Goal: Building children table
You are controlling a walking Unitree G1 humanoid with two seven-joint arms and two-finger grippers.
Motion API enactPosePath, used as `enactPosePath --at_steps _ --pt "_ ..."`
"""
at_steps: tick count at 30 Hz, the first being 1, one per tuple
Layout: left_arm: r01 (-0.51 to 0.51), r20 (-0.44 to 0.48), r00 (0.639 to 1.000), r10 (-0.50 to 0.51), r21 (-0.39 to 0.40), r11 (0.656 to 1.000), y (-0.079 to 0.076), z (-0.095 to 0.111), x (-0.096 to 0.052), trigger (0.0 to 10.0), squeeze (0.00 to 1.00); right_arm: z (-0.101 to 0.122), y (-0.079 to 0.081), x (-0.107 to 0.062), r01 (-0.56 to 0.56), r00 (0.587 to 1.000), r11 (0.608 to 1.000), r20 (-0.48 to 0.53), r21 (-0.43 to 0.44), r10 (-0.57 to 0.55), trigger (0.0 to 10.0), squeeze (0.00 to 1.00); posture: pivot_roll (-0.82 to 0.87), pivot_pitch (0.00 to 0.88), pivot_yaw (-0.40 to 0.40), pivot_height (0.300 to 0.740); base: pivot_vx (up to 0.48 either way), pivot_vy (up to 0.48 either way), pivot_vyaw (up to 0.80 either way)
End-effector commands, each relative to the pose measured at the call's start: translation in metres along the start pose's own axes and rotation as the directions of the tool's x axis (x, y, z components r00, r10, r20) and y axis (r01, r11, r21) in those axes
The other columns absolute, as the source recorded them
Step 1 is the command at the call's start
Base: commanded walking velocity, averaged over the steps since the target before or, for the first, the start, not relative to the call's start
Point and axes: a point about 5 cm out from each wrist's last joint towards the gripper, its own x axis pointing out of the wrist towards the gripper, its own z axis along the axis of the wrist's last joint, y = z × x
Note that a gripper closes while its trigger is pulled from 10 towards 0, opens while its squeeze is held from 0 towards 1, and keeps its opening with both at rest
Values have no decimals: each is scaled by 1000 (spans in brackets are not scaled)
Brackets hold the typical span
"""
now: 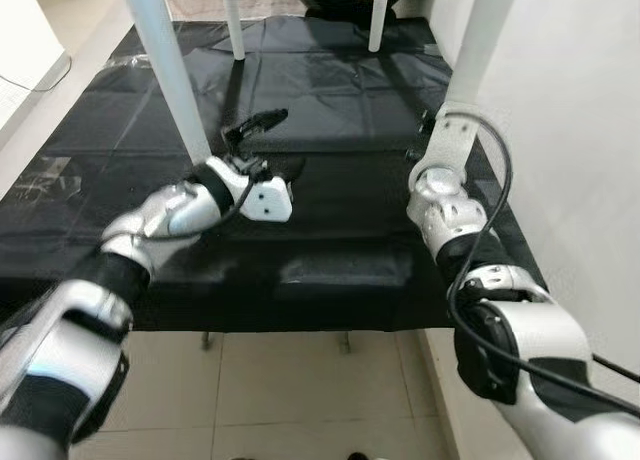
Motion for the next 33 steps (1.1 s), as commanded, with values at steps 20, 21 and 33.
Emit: enactPosePath --at_steps 20,21,33 --pt "-212 -306 950 62 -485 849 -70 44 -80 10000 0 -34 -11 -73 -280 875 953 378 -114 302 10000 0 85 122 -24 740 0 0 0" --pt "-227 -326 943 60 -503 834 -74 46 -86 10000 0 -44 -14 -82 -299 861 943 384 -148 333 10000 0 79 122 -24 740 0 0 0" --pt "-402 -530 848 -29 -676 617 -111 71 -125 10000 0 -117 -25 -130 -435 854 876 213 -207 474 10000 0 65 102 -36 740 0 0 0"
